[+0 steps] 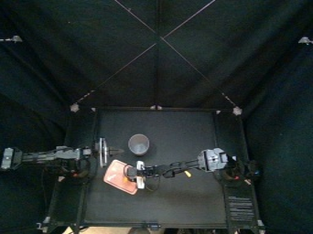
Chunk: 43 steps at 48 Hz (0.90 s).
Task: Pick the tangerine then place it on the pink plate
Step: Drop tangerine on the pink plate and return to neutral
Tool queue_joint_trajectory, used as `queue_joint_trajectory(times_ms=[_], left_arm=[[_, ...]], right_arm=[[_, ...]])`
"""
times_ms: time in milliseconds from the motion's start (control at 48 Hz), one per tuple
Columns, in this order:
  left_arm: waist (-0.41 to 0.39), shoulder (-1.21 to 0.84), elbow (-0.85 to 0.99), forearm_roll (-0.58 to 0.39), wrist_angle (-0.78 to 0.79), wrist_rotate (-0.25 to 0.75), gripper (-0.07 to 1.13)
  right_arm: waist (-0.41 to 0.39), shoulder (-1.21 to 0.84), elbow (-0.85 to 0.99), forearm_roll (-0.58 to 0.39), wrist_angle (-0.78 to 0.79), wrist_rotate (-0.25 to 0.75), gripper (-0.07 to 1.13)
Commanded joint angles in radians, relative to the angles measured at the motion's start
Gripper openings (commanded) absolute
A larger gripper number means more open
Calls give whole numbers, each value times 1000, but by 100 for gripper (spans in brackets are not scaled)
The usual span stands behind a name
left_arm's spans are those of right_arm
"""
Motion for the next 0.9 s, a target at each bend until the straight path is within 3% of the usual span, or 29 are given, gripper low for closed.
queue_joint_trajectory(times_ms=[21,292,521,896], left_arm=[[5,3,-14,2,-9,2,6],[5,3,-11,2,-8,2,6],[5,3,-11,3,-8,2,6],[5,2,-11,2,-5,2,6]], right_arm=[[-5,-17,-48,14,-11,-2,72],[-8,-18,-49,20,-25,0,90],[-8,-86,14,12,-38,-3,90],[-5,-373,373,14,-380,-5,90]])
